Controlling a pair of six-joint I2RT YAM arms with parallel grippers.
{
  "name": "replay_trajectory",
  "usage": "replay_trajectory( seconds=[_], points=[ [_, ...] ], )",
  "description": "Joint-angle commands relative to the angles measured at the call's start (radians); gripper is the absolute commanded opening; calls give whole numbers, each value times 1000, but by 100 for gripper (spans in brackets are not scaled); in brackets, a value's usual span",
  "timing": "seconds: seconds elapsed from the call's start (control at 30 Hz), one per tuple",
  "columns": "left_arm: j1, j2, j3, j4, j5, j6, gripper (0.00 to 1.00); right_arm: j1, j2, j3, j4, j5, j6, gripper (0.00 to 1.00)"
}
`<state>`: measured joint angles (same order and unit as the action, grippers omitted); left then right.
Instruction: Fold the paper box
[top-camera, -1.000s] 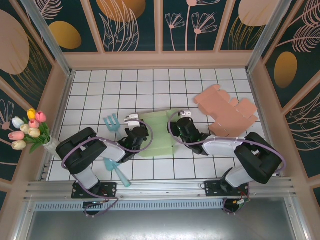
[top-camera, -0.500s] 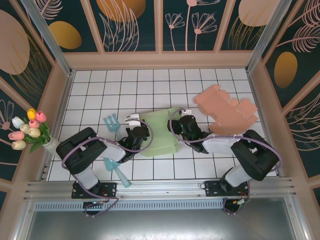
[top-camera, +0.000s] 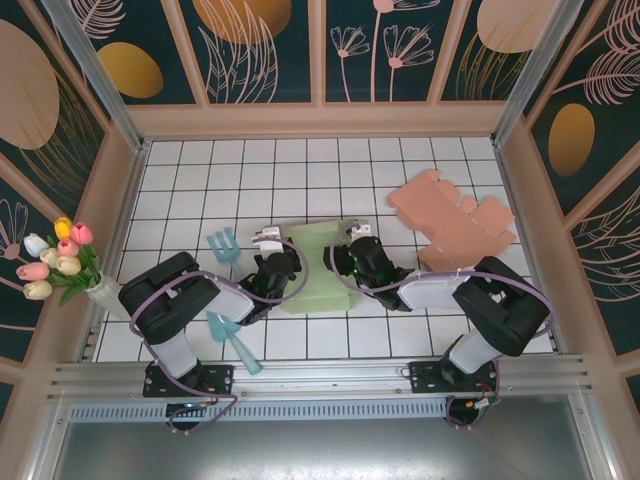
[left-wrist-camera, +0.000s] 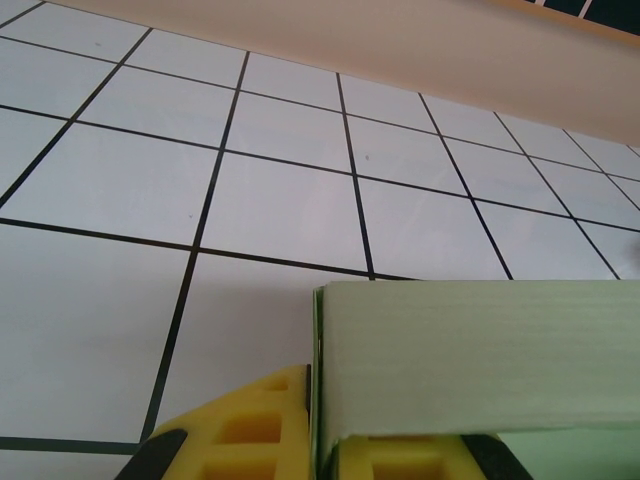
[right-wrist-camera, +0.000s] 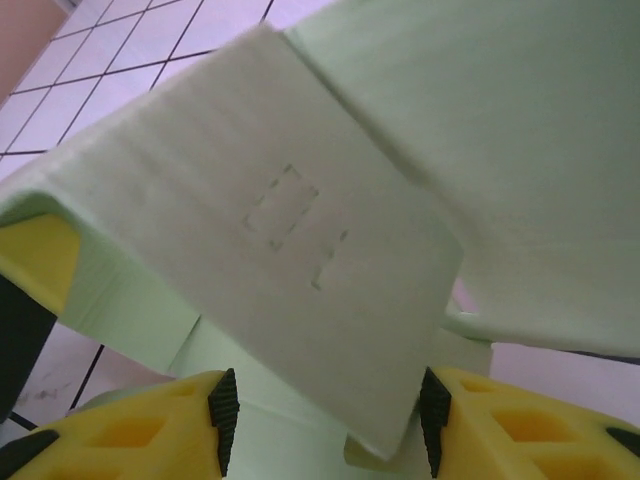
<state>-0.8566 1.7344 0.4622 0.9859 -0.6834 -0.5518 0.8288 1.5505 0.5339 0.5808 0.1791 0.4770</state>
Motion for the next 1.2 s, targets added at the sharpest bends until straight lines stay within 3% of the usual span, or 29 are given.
replay_trajectory(
  seconds=[0.0,0.23,0.67,0.77,0.87,1.0,1.17],
  points=[
    [-5,22,4,-38,30,-27,0,18,32,18,44,25,20,53],
    [-5,29,4,-53,-8,-20,0,62,-26,26,-38,65,-13,53],
    [-5,13,-10,-56,-43,21,0,121,-391,37,-514,279,-87,56],
    [-5,12,-13,-56,-65,55,0,114,-441,110,-633,372,-198,57],
    [-5,0,-29,-39,-80,88,0,96,-467,176,-685,434,-417,58],
    [-5,-45,-67,-15,-99,106,0,32,-489,195,-656,327,-776,58],
    [-5,-84,-93,-14,-119,139,0,-99,-507,131,-645,-56,-1132,57]
  ],
)
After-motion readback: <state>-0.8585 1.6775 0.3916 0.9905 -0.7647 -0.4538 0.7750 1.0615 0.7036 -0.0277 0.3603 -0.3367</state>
